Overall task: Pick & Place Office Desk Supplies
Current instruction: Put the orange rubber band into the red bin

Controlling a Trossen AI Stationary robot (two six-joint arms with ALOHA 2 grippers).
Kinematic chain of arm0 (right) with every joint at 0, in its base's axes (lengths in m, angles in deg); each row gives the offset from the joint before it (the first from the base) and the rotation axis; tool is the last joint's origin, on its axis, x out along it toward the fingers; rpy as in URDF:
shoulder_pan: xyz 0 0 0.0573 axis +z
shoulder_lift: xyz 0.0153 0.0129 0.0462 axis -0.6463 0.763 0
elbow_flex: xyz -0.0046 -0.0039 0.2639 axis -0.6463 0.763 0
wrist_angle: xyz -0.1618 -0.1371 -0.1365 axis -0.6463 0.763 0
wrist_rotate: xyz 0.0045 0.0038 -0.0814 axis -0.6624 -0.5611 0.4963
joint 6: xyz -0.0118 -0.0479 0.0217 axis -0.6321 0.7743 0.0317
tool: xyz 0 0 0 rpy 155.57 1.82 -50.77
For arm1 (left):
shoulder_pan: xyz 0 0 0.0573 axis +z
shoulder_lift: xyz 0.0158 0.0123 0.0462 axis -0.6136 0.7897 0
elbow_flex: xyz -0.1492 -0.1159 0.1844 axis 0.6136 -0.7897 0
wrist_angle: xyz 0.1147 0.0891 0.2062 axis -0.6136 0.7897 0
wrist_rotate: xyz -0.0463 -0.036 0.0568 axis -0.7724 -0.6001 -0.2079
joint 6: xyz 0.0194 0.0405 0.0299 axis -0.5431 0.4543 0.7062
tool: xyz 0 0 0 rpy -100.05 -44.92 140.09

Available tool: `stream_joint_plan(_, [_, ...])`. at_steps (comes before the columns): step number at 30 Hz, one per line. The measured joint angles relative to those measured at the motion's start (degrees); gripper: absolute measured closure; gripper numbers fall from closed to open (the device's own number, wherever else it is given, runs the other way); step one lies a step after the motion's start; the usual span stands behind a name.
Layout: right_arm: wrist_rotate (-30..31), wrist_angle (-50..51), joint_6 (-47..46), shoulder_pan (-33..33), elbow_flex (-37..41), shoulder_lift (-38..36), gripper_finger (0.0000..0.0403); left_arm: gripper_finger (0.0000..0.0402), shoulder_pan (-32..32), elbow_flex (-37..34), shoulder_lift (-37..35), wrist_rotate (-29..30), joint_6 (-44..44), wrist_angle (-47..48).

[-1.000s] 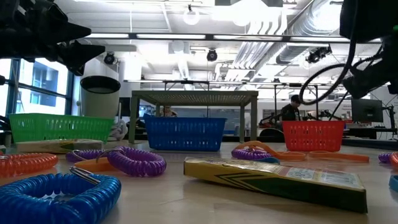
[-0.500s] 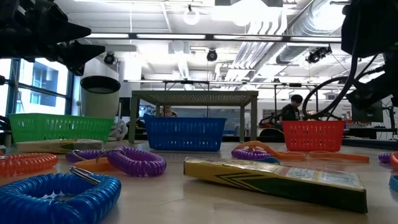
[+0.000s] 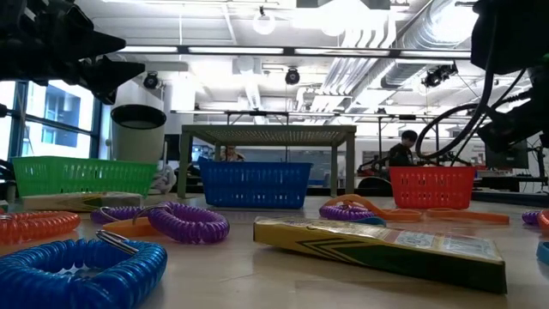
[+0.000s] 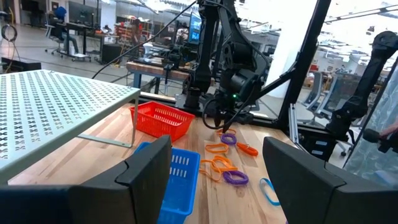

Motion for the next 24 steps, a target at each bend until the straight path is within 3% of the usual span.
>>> stream_joint_plan(4, [0.0,-0.9,1.2,0.0,0.0,0.0,0.0377,0.0156,0.0,0.0,0.0,0.0,0.0,0.0])
stream_joint_plan(6, [0.1,-1.1,1.4,0.0,0.0,0.0,0.0394,0.0156,0.0,0.0,0.0,0.0,0.0,0.0])
stream_joint_plan(12, [2.0,0.2,1.5,0.5,-0.4,-0.2,0.04,0.0156,0.0,0.0,0.0,0.0,0.0,0.0])
stream_joint_plan(24, [12.2,19.1,1.1,4.6,-12.8,-0.1,0.0401,0.0156,0.0,0.0,0.0,0.0,-0.2,0.0])
